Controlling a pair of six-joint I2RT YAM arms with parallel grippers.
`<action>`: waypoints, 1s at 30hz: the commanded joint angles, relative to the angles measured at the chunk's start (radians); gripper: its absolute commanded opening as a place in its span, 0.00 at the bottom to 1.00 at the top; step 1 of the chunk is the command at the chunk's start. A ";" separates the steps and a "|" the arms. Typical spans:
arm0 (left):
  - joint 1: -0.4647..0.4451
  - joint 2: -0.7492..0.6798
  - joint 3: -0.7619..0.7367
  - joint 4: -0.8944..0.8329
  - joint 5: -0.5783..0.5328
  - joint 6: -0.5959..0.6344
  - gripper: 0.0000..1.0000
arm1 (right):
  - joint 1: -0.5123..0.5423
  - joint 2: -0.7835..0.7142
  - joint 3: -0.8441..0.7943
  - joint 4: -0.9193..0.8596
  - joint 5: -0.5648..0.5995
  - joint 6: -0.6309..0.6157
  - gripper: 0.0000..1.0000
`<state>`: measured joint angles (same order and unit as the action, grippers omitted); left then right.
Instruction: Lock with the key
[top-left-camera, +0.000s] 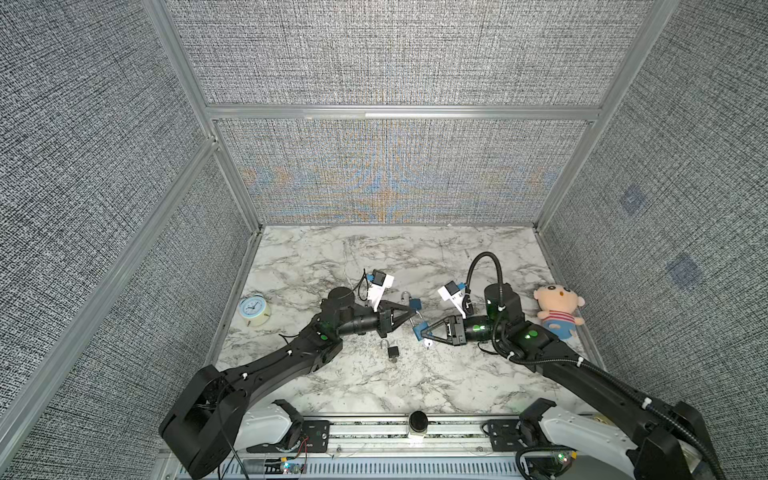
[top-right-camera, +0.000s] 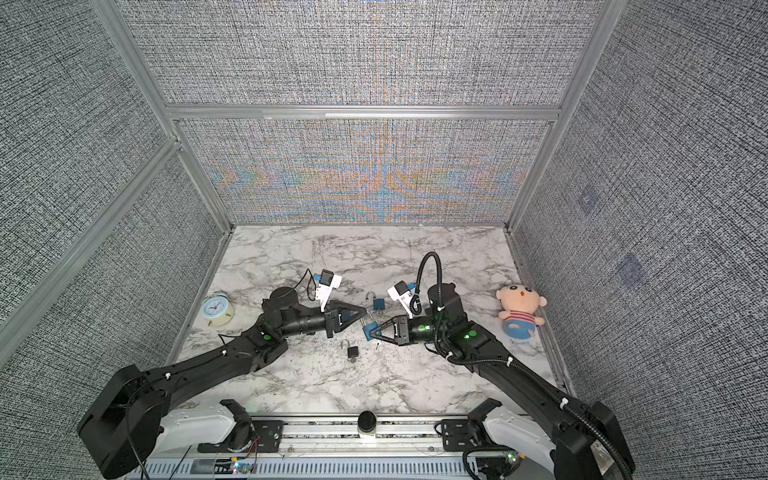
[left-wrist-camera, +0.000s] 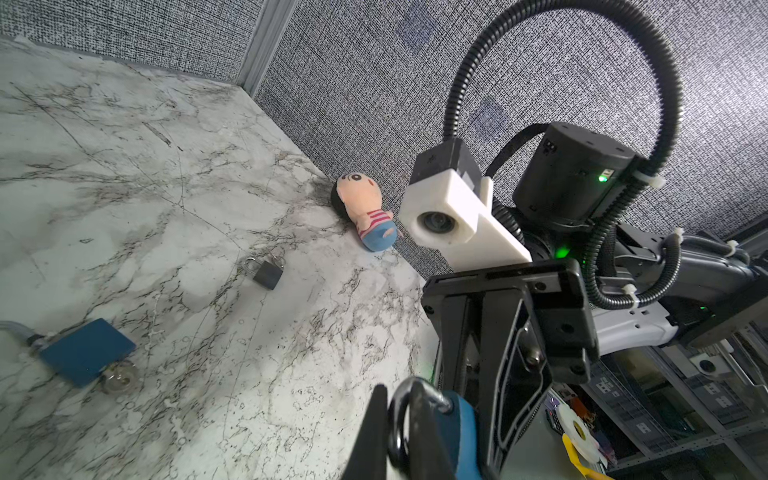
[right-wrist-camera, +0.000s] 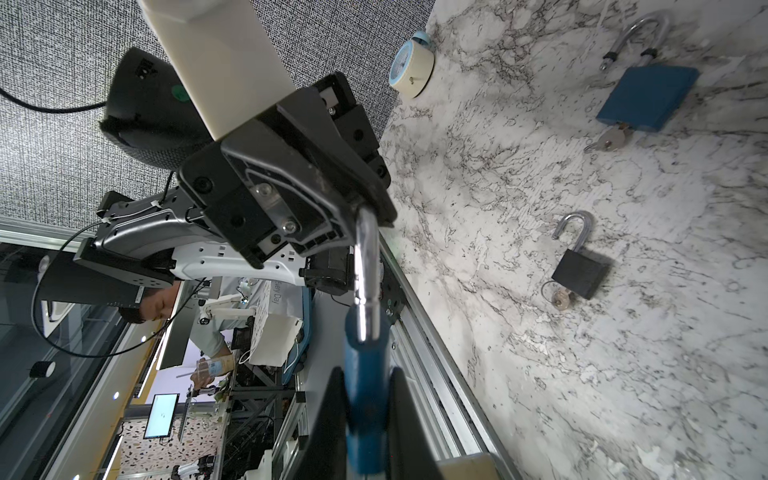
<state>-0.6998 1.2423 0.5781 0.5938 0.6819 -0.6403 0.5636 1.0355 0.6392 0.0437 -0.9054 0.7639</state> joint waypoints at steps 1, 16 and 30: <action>-0.001 0.004 -0.014 -0.045 -0.017 0.008 0.00 | 0.007 -0.014 0.001 0.184 -0.048 0.030 0.00; -0.012 -0.015 -0.044 -0.019 0.013 -0.033 0.00 | 0.012 0.030 0.022 0.199 0.012 0.025 0.00; -0.022 -0.032 -0.073 -0.010 0.011 -0.046 0.00 | 0.013 0.061 0.065 0.175 0.060 0.001 0.00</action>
<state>-0.7094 1.2091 0.5175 0.6521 0.6205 -0.6910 0.5758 1.0973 0.6777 0.0620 -0.8852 0.7860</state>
